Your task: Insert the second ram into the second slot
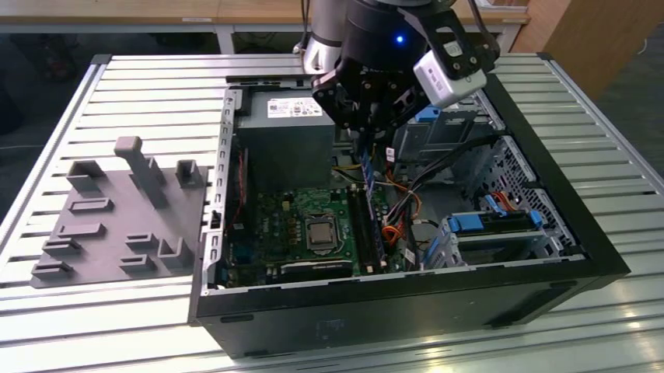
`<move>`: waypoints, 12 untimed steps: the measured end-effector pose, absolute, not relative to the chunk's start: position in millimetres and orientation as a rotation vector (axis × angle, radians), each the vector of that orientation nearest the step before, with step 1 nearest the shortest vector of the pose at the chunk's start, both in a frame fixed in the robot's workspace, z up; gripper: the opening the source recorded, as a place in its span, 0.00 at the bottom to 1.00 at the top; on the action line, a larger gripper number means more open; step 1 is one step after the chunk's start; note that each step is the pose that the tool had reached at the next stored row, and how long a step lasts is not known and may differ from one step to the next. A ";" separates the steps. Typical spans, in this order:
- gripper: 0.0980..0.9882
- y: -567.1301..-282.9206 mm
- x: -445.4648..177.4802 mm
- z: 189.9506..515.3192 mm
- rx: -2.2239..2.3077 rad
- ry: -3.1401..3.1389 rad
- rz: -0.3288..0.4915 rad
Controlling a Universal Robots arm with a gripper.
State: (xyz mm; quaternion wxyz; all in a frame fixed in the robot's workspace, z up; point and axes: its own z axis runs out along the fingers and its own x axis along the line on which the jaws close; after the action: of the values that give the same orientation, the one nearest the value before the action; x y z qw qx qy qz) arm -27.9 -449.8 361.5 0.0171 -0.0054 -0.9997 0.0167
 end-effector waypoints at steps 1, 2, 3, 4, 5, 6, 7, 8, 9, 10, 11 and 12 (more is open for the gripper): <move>0.04 -449.8 -27.9 361.2 -0.017 -3.107 0.052; 0.04 -449.8 -27.9 361.0 -0.017 -3.107 0.052; 0.04 -449.8 -27.9 360.8 -0.017 -3.107 0.052; 0.04 -449.8 -27.9 360.5 -0.017 -3.107 0.052; 0.04 -449.8 -27.9 360.3 -0.017 -3.107 0.052; 0.04 -449.8 -27.9 360.0 -0.017 -3.107 0.052; 0.04 -449.8 -27.9 359.7 -0.017 -3.107 0.052; 0.04 -449.8 -27.9 359.3 -0.017 -3.107 0.052; 0.04 -449.8 -27.9 359.0 -0.017 -3.107 0.052; 0.04 -449.8 -27.9 358.5 -0.017 -3.107 0.052; 0.04 -449.8 -27.9 358.1 -0.017 -3.107 0.052; 0.04 -449.8 -27.9 357.6 -0.017 -3.107 0.052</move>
State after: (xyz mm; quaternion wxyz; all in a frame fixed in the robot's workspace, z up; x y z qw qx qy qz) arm -27.9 -449.8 357.6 0.0171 -0.0054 -0.9997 0.0167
